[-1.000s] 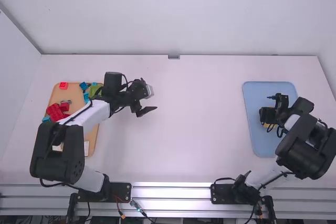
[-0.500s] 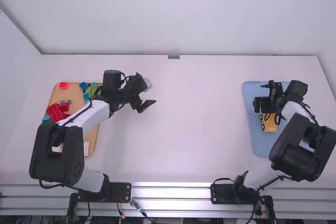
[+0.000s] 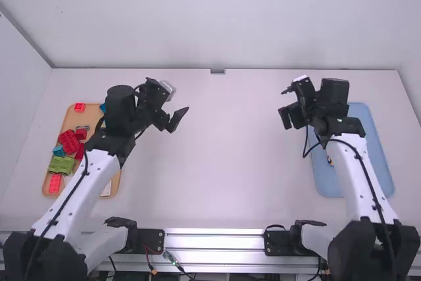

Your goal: Assemble lego blocks to make yellow taxi

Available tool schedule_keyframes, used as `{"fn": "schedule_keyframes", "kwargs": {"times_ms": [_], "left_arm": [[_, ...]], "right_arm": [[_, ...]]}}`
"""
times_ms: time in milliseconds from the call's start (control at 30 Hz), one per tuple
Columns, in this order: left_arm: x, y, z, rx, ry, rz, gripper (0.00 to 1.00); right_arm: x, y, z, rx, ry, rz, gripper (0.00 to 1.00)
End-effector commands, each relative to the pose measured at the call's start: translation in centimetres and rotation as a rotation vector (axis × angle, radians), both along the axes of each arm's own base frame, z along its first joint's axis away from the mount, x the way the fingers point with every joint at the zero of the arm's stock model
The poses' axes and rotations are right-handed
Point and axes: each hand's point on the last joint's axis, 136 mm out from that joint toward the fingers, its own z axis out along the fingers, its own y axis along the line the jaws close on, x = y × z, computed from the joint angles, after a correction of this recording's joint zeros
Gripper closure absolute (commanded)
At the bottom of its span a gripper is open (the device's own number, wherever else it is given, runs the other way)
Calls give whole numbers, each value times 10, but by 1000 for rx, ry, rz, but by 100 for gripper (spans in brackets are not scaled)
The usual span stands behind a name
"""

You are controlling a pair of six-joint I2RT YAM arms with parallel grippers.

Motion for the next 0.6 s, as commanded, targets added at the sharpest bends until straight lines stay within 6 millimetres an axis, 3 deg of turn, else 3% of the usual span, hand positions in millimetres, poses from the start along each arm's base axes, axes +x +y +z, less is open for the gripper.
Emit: {"fn": "schedule_keyframes", "kwargs": {"times_ms": [0,67,133,300,433,567], "left_arm": [[-8,7,16,-81,1,70,1],[-16,8,31,-100,-35,74,1],[-19,12,37,-105,-53,87,2],[-21,37,32,-132,-51,197,7],[-27,66,22,-164,-36,325,12],[-38,77,9,-205,-19,409,19]], "right_arm": [[-10,30,32,3,-84,76,1],[-23,57,50,10,-134,154,1],[-29,65,59,15,-163,175,2],[-27,40,62,20,-201,58,6],[-28,10,66,29,-248,-79,12],[-31,-24,70,42,-307,-235,19]]}}
